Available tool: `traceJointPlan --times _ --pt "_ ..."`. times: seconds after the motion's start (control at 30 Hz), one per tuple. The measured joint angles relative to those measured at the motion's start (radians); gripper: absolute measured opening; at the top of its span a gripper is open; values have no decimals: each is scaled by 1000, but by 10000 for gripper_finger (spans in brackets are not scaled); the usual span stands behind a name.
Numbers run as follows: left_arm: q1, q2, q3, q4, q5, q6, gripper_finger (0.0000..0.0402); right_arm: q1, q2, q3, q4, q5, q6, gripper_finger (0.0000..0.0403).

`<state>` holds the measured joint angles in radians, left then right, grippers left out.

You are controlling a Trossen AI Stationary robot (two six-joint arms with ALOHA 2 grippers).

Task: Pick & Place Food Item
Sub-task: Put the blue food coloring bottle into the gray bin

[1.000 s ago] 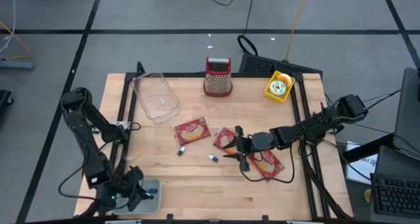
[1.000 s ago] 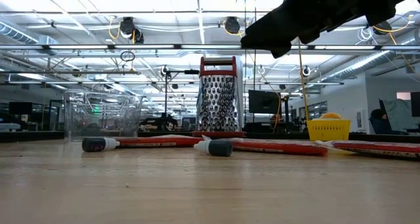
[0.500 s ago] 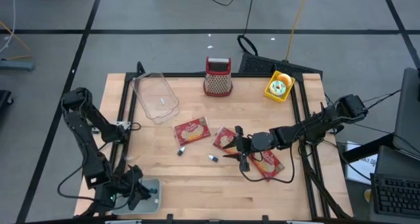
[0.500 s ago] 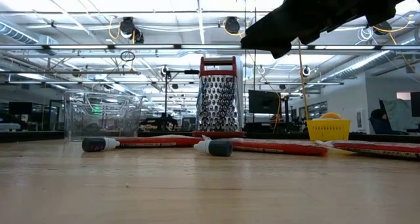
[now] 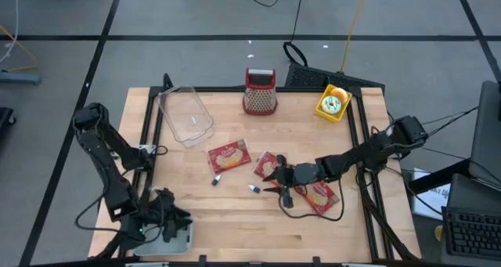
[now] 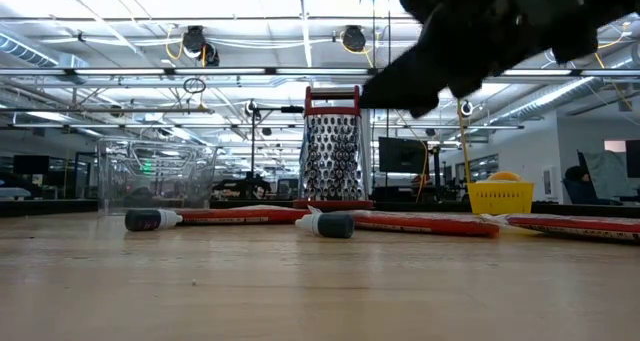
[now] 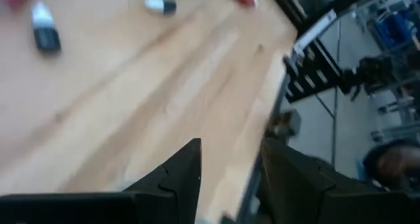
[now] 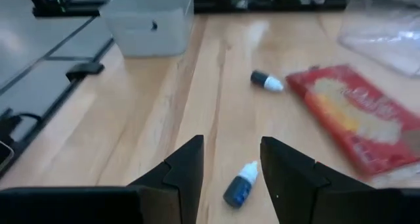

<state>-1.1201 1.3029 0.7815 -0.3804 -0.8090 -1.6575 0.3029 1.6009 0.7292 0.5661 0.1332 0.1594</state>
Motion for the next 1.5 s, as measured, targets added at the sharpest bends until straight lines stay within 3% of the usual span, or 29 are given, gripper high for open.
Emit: traceJointPlan --times 0.2,0.3,0.4,0.57,0.73,0.93,1.27,1.5 --pt "155 -10 0 3 13 79 181 0 153 5 74 37 61 148" --pt "262 -6 0 15 132 137 206 5 223 25 65 51 72 170" --pt "371 21 0 84 230 371 232 16 275 69 66 48 67 201" --pt "483 46 -1 279 266 852 258 23 328 153 -57 49 66 240" --pt "551 48 -1 388 266 1084 260 17 341 190 -154 88 81 234" --pt "603 60 -30 510 293 1182 244 6 341 188 -151 102 92 196" --pt "642 31 -353 1040 393 1209 213 4 343 188 -134 102 91 158" --pt "618 -76 -517 1194 369 1202 189 4 343 187 -125 102 91 135"
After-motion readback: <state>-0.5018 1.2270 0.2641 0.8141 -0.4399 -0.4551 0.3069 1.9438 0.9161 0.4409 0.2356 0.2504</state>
